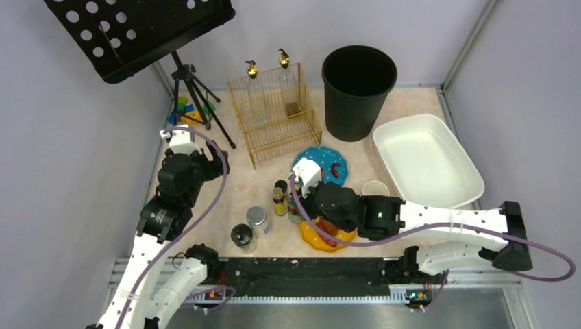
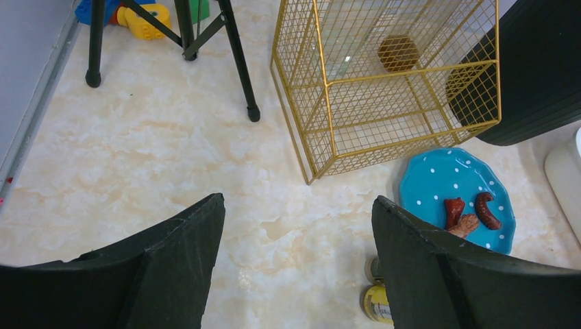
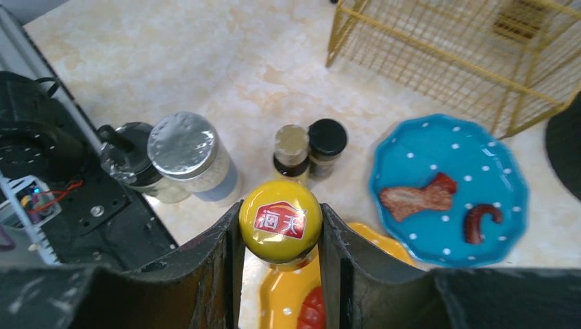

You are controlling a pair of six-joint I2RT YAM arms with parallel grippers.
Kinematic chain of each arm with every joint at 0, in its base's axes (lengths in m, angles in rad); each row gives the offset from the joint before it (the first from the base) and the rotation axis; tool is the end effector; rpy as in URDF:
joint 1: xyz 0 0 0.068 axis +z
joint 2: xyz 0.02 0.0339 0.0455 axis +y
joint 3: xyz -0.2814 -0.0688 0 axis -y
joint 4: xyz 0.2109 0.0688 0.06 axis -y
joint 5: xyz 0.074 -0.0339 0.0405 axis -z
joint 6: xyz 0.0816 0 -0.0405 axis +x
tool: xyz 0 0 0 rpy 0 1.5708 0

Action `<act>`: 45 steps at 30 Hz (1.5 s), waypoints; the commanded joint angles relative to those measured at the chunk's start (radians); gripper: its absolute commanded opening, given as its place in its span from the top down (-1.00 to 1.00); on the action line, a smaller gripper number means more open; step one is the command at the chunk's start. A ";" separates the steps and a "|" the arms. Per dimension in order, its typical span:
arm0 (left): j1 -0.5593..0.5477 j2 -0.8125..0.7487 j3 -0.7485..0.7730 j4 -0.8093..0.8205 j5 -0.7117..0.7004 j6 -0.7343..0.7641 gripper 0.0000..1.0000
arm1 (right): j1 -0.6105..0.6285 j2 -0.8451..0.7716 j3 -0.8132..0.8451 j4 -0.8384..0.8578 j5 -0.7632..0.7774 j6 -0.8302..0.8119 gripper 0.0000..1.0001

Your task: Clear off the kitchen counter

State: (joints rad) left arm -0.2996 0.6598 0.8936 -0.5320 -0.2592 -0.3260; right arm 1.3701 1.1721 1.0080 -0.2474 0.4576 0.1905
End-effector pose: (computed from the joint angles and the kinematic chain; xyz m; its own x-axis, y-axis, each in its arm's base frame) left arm 0.1352 -0.0199 0.3483 -0.2823 -0.2368 -0.9296 -0.0414 0.9712 -0.2348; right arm 0.0879 0.2511 0.3387 -0.2295 -0.2759 -0.9334 -0.7688 0.6394 0.0000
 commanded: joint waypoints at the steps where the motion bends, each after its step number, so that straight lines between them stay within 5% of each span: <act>1: 0.005 0.006 -0.002 0.024 0.002 0.010 -0.66 | 0.007 -0.059 0.135 0.032 0.156 -0.078 1.00; 6: 0.005 0.007 -0.002 0.024 0.004 0.008 -0.66 | -0.025 -0.027 0.208 0.033 0.228 -0.152 1.00; 20: 0.005 0.012 -0.001 0.024 0.015 0.008 -0.66 | -0.328 0.218 0.508 0.126 -0.077 -0.209 1.00; 38: 0.013 -0.006 0.001 0.023 0.008 0.010 -0.65 | -0.420 0.600 0.838 0.454 -0.245 -0.354 1.00; 45: 0.014 -0.008 0.002 0.022 0.022 0.008 -0.65 | -0.458 0.747 0.998 0.461 -0.281 -0.333 1.00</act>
State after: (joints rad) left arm -0.2905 0.6632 0.8936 -0.5327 -0.2508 -0.3260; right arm 0.9382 1.8961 1.8542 0.0204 0.2035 -0.1360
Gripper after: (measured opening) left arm 0.827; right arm 0.380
